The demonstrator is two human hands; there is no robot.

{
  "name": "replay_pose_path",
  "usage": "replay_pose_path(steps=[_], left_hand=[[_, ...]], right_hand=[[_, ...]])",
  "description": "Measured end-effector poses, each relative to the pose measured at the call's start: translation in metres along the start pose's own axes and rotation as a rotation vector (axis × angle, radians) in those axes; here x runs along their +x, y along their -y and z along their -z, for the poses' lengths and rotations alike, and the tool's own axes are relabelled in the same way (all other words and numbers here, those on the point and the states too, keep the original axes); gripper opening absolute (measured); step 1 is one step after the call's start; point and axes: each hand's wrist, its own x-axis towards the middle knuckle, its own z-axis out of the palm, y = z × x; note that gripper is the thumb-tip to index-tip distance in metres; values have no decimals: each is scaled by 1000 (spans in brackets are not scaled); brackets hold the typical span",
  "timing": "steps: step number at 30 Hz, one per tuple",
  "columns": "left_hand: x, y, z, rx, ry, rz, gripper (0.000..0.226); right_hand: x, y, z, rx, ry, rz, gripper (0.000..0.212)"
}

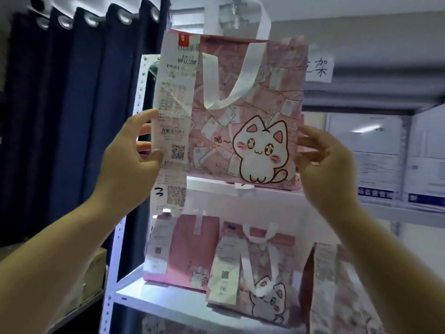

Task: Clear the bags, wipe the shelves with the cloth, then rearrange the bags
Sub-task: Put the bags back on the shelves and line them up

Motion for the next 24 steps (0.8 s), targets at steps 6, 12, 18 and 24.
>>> replay_pose_path(steps=[6, 12, 18, 24], left_hand=[[-13, -51, -70, -109, 46, -38, 49], [-18, -84, -157, -171, 129, -43, 48], [-17, -99, -245, -258, 253, -16, 52], [-12, -86, -317, -290, 356, 22, 55]], right_hand=[[-5, -23, 88, -163, -74, -53, 39], [-11, -55, 162, -345, -142, -128, 40], [-10, -100, 211, -502, -176, -238, 38], [2, -154, 229, -607, -169, -363, 39]])
